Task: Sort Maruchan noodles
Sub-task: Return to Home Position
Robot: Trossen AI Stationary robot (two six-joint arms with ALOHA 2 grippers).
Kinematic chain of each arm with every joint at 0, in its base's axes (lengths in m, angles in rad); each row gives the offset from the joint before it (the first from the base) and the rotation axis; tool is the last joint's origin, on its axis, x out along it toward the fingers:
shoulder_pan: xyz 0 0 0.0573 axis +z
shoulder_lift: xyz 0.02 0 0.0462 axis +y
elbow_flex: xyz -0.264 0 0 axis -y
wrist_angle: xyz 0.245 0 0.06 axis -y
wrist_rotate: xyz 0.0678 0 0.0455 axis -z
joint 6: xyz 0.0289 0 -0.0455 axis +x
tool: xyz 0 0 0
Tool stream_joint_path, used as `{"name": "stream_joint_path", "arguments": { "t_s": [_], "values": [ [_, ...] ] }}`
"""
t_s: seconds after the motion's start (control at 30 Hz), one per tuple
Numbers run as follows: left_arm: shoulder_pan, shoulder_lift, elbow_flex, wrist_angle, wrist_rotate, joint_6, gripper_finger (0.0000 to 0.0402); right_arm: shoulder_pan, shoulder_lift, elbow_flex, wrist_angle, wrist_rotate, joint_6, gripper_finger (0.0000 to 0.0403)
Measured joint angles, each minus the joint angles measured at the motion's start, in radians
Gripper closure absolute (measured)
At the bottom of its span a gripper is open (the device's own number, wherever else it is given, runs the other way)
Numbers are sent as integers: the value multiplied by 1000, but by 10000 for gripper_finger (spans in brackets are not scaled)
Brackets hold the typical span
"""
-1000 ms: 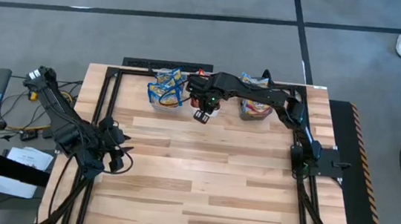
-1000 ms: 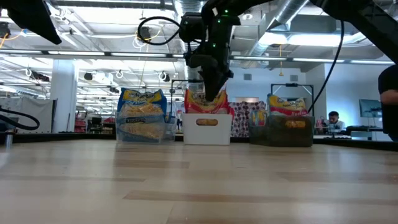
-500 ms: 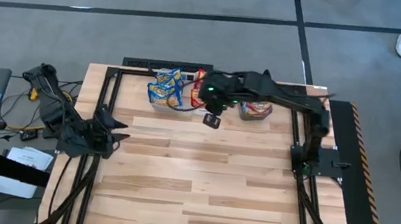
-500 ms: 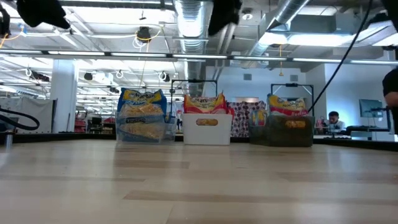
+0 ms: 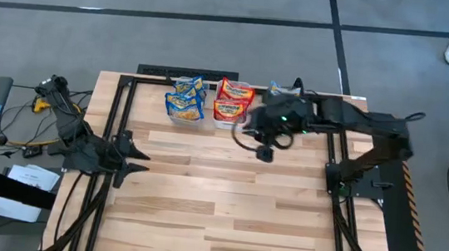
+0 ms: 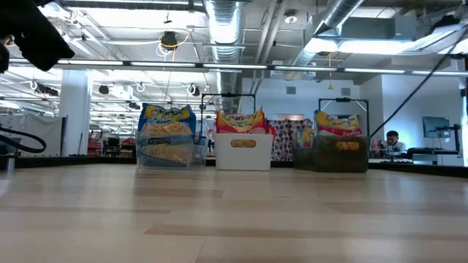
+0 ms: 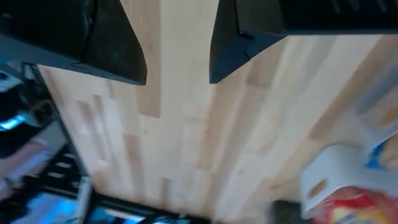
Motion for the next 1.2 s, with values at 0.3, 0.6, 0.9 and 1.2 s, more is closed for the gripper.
{"name": "stream_joint_path", "arguments": {
  "t_s": [0.3,0.6,0.9,1.2],
  "values": [
    [0,-101,-126,244,77,259,236,26,-283,-502,445,0,47,322],
    [1,-232,-213,304,126,353,236,38,-463,-872,723,0,101,322],
    [1,-398,-289,307,208,464,236,44,-550,-1149,1033,-1,168,322],
    [2,-402,-296,301,308,524,236,52,-568,-1345,1301,-19,213,322]
  ]
}}
